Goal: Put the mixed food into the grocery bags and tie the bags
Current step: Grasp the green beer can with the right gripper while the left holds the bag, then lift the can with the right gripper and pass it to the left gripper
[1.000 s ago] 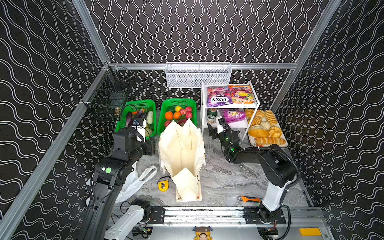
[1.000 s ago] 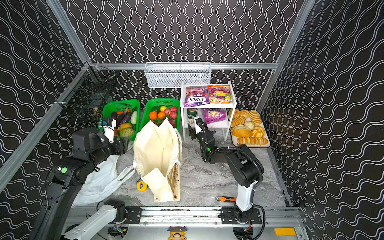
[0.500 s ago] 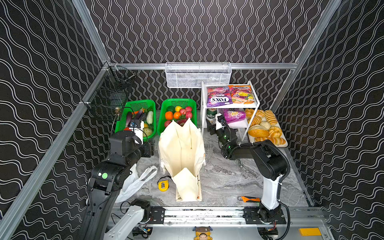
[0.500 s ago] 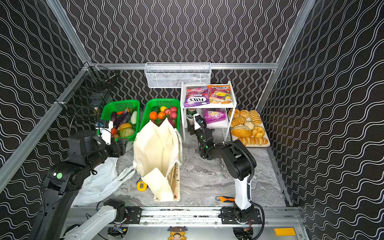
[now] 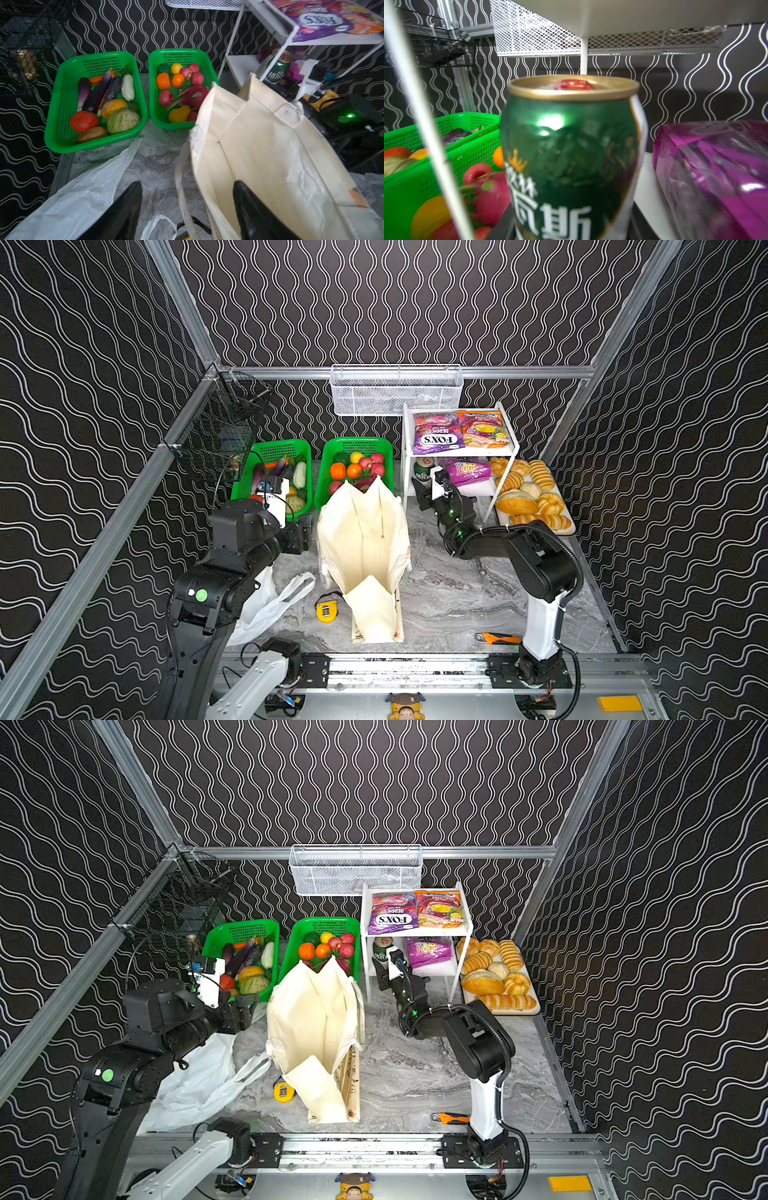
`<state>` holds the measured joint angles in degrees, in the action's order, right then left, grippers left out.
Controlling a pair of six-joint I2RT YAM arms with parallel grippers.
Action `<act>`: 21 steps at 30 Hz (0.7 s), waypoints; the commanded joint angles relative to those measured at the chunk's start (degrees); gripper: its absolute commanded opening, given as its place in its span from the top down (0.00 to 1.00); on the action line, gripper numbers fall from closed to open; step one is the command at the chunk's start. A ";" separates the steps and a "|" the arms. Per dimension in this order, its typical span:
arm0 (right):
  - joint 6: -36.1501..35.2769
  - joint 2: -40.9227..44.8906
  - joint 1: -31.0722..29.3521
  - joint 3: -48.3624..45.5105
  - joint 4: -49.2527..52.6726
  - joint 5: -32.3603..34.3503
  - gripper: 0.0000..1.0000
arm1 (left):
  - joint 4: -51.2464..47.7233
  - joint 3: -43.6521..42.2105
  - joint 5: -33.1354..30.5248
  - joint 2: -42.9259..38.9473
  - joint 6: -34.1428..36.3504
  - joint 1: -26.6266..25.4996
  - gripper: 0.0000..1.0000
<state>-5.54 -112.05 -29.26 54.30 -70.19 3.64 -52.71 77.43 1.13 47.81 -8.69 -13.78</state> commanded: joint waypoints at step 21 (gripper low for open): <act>6.89 49.42 -5.02 -16.90 30.93 -27.68 0.68 | 23.22 -0.26 30.99 7.75 -3.07 -6.52 0.14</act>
<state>1.04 -65.45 -33.58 34.81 -47.70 -17.72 -33.45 75.92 31.51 54.52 -11.84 -17.85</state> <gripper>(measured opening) 0.646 0.862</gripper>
